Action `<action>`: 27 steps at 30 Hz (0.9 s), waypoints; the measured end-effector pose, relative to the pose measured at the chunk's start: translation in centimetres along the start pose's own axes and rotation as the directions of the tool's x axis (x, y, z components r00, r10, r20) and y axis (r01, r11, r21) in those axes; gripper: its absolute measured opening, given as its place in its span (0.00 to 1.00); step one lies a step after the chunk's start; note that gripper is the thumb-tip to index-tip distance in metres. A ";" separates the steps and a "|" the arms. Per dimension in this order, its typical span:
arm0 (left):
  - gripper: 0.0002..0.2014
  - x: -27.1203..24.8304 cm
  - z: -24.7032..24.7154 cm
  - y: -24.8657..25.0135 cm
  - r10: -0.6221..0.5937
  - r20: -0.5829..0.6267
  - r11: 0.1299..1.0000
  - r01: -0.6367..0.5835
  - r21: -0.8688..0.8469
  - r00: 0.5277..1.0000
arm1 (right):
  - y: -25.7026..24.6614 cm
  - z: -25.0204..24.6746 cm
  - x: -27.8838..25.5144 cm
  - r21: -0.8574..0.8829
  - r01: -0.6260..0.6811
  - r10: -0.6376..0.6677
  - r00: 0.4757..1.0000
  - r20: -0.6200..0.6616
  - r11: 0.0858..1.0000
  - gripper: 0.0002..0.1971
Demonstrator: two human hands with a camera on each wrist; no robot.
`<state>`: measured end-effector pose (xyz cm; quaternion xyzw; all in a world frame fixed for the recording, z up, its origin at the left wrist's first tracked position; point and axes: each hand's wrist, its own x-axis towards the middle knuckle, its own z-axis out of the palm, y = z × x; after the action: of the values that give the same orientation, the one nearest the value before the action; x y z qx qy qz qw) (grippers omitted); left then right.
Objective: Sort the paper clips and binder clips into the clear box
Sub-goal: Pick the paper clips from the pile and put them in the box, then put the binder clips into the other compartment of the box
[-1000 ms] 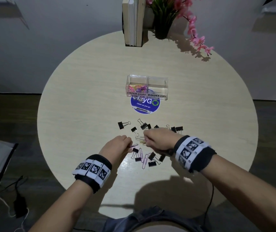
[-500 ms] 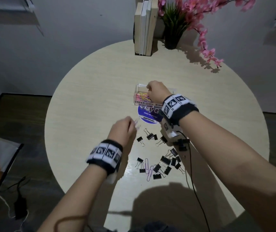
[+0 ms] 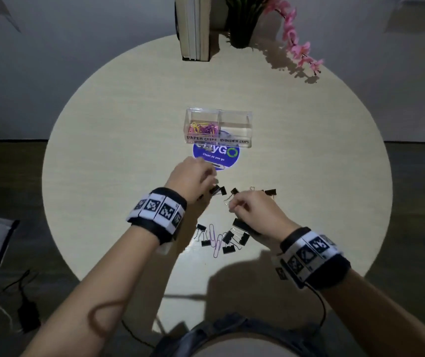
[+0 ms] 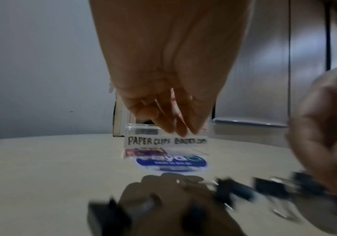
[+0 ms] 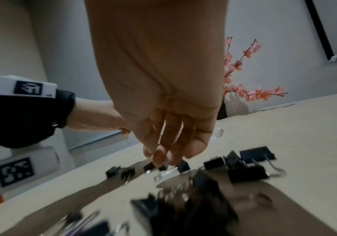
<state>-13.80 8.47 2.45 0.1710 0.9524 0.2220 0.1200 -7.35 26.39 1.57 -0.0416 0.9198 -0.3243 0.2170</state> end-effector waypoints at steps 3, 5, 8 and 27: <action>0.09 -4.4 2.6 0.3 -0.013 0.149 0.999 0.007 0.038 0.989 | 0.3 1.7 -2.3 -0.101 0.093 -0.087 0.995 0.056 0.991 0.06; 0.11 -6.2 4.0 0.4 -0.083 0.139 0.992 0.069 0.104 0.987 | 0.1 2.5 -3.1 -0.190 0.131 -0.122 0.991 0.056 0.973 0.06; 0.14 -7.5 5.3 0.6 -0.155 0.116 0.974 0.132 0.185 0.981 | -0.1 3.5 -3.7 -0.301 0.151 -0.146 0.989 0.037 0.942 0.12; 0.18 -7.6 6.1 2.8 -0.181 -0.038 0.931 0.184 0.315 0.983 | 1.3 2.7 -5.0 0.096 0.030 -0.001 0.959 -0.285 0.995 0.08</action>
<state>-4.30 10.25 -0.44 0.0979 0.9879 0.0544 0.1070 -1.57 26.96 0.72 0.0091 0.9238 -0.3739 0.0820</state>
